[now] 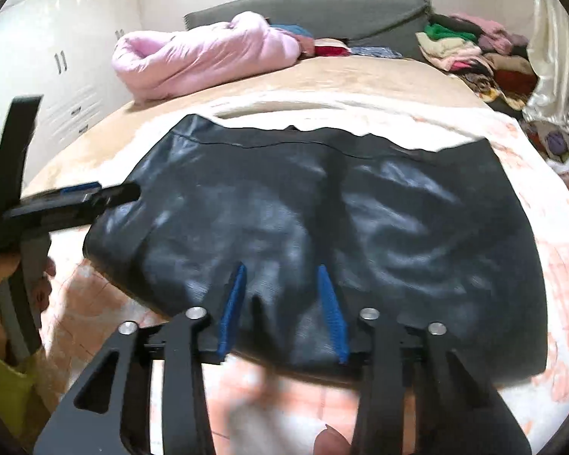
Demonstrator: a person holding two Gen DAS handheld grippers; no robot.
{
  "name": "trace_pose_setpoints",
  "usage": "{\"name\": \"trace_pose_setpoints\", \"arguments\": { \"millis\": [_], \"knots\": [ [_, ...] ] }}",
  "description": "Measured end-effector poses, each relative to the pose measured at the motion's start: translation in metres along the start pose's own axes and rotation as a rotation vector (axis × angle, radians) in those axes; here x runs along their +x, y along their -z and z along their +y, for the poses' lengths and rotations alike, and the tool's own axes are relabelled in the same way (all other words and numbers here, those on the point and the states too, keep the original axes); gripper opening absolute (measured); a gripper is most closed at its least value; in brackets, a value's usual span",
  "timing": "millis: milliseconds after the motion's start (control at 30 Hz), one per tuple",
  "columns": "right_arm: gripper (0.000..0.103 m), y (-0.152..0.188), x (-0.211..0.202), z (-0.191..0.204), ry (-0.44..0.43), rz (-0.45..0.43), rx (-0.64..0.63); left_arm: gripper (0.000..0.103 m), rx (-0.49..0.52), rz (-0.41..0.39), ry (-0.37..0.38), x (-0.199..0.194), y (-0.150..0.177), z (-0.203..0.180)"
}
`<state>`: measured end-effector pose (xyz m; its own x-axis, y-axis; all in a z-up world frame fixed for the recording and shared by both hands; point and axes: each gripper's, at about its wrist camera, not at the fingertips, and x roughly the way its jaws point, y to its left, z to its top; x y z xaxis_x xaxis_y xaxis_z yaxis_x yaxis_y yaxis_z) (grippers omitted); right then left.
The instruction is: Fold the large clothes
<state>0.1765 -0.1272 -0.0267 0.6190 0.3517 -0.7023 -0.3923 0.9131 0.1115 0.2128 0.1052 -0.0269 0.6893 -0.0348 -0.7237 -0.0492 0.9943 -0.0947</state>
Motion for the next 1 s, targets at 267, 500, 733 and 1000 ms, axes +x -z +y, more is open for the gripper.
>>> {"name": "trace_pose_setpoints", "arguments": {
  "millis": [267, 500, 733, 1000],
  "knots": [
    [0.027, 0.011, 0.048, 0.001, 0.014, 0.114, 0.081, 0.092, -0.177, 0.143, 0.056, 0.039, 0.006, 0.042],
    [0.027, -0.002, 0.046, -0.005, -0.022, 0.139, 0.118, 0.094, -0.241, 0.148, 0.116, 0.046, 0.005, 0.052],
    [0.027, -0.085, 0.056, -0.028, 0.017, 0.039, 0.153, 0.094, -0.278, 0.147, 0.142, 0.053, 0.006, 0.055],
    [0.027, -0.113, 0.142, -0.049, 0.081, 0.231, 0.191, 0.094, -0.292, 0.143, 0.166, 0.058, -0.002, 0.057]
  ]
}}
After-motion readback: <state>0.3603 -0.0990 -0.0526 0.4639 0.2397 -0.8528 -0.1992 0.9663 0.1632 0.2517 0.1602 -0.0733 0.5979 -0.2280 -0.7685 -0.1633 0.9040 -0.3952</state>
